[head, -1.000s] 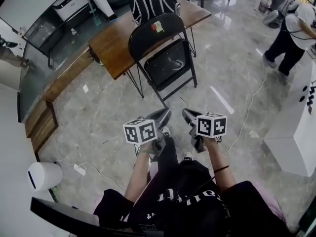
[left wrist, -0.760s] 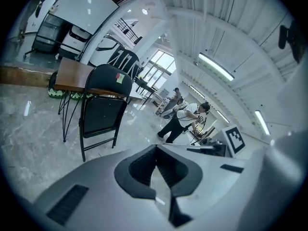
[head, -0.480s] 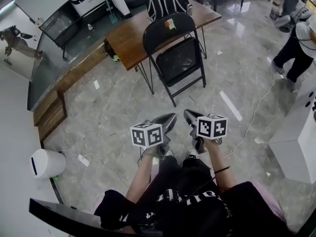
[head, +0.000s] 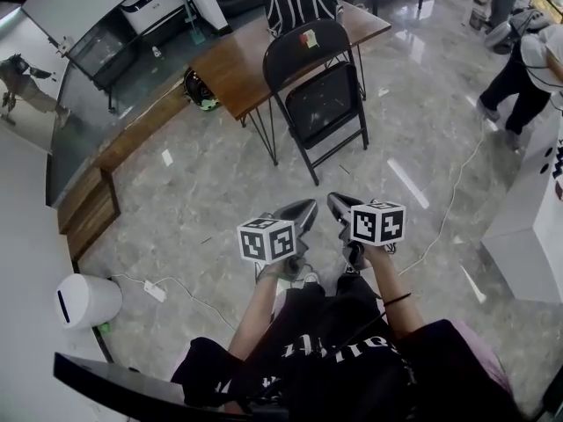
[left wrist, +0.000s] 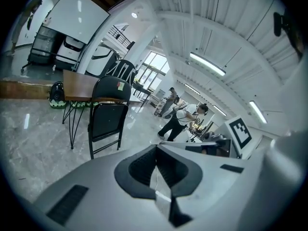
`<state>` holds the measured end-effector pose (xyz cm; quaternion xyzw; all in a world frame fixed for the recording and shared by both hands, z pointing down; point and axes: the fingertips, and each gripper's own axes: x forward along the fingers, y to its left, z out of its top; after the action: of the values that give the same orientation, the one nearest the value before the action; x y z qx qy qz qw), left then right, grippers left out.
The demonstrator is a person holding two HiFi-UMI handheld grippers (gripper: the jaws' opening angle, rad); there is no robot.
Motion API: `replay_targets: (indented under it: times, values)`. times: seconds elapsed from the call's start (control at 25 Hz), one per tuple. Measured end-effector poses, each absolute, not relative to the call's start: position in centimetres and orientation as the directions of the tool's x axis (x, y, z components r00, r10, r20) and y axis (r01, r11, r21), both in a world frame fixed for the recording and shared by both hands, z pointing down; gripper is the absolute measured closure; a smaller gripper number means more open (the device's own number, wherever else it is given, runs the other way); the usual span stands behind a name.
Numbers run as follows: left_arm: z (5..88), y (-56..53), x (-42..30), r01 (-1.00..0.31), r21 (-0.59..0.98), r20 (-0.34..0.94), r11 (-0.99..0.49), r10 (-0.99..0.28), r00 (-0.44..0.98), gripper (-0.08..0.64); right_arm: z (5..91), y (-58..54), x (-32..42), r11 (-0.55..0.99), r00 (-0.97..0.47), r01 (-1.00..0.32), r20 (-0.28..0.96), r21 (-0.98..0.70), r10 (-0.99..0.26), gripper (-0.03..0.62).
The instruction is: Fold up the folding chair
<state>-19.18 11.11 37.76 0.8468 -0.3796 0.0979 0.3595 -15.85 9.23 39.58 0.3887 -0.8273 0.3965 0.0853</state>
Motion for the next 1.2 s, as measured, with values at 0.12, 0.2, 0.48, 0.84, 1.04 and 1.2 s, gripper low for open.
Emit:
replay_targets:
  times: [0.12, 0.2, 0.48, 0.84, 1.04, 1.2]
  values:
    - [38.4, 12.6, -21.0, -0.704, 0.543, 0.443, -0.458, -0.555, 0.704, 0.557, 39.7, 10.4, -17.7, 0.367, -0.676, -0.712, 0.443, -0.599, -0.588, 0.572]
    - [38.7, 13.4, -22.1, -0.692, 0.553, 0.439, -0.464, -0.543, 0.715, 0.557, 39.9, 11.2, -18.8, 0.354, -0.669, -0.715, 0.443, -0.602, -0.597, 0.572]
    - [39.0, 14.6, -24.9, -0.664, 0.577, 0.419, -0.476, -0.526, 0.741, 0.557, 40.5, 13.1, -21.5, 0.333, -0.645, -0.736, 0.461, -0.589, -0.61, 0.573]
    - [38.8, 14.0, -26.2, -0.645, 0.595, 0.4, -0.479, -0.52, 0.755, 0.557, 40.2, 12.8, -22.8, 0.321, -0.64, -0.736, 0.458, -0.597, -0.617, 0.574]
    - [38.8, 13.5, -25.8, -0.638, 0.597, 0.398, -0.486, -0.511, 0.762, 0.557, 40.3, 12.4, -22.5, 0.315, -0.636, -0.737, 0.456, -0.598, -0.622, 0.574]
    - [38.8, 13.6, -25.7, -0.634, 0.601, 0.394, -0.487, -0.509, 0.765, 0.557, 40.1, 12.3, -22.4, 0.318, -0.634, -0.742, 0.461, -0.59, -0.622, 0.574]
